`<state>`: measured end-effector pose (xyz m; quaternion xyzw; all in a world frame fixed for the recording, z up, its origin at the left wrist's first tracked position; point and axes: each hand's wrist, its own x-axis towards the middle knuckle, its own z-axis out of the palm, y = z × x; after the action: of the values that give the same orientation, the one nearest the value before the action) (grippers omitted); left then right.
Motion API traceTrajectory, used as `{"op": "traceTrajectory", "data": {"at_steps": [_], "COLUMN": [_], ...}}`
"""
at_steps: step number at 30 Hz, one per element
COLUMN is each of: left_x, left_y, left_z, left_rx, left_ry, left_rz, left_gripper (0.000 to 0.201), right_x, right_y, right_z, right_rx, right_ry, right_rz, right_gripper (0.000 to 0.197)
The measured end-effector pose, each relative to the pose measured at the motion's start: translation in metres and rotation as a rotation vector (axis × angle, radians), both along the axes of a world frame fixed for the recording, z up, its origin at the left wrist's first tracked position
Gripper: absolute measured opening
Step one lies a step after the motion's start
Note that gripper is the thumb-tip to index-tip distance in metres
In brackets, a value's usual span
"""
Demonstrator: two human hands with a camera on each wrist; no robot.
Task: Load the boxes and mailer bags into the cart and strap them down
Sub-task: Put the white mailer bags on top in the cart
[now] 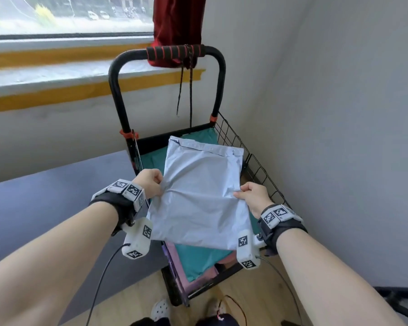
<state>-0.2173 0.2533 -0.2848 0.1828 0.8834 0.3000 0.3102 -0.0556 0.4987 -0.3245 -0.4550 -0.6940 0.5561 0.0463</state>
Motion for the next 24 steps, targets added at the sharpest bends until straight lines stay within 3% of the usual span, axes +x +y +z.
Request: {"op": "traceTrajectory", "data": {"at_steps": [7, 16, 24], "left_x": [-0.031, -0.033, -0.035], "left_y": [0.062, 0.116, 0.137], "left_z": [-0.037, -0.104, -0.164], "left_rx": [-0.006, -0.010, 0.003], "left_ry": [-0.036, -0.202, -0.465], "left_rz": [0.098, 0.451, 0.652], "left_gripper": [0.031, 0.027, 0.024], "right_x": [-0.058, -0.125, -0.143], "right_y": [0.073, 0.144, 0.170], "right_z": [-0.033, -0.085, -0.134], "right_rx": [0.012, -0.039, -0.102], "right_ry": [-0.093, -0.207, -0.294], "right_rz": [0.110, 0.264, 0.279], "right_gripper": [0.034, 0.022, 0.016]}}
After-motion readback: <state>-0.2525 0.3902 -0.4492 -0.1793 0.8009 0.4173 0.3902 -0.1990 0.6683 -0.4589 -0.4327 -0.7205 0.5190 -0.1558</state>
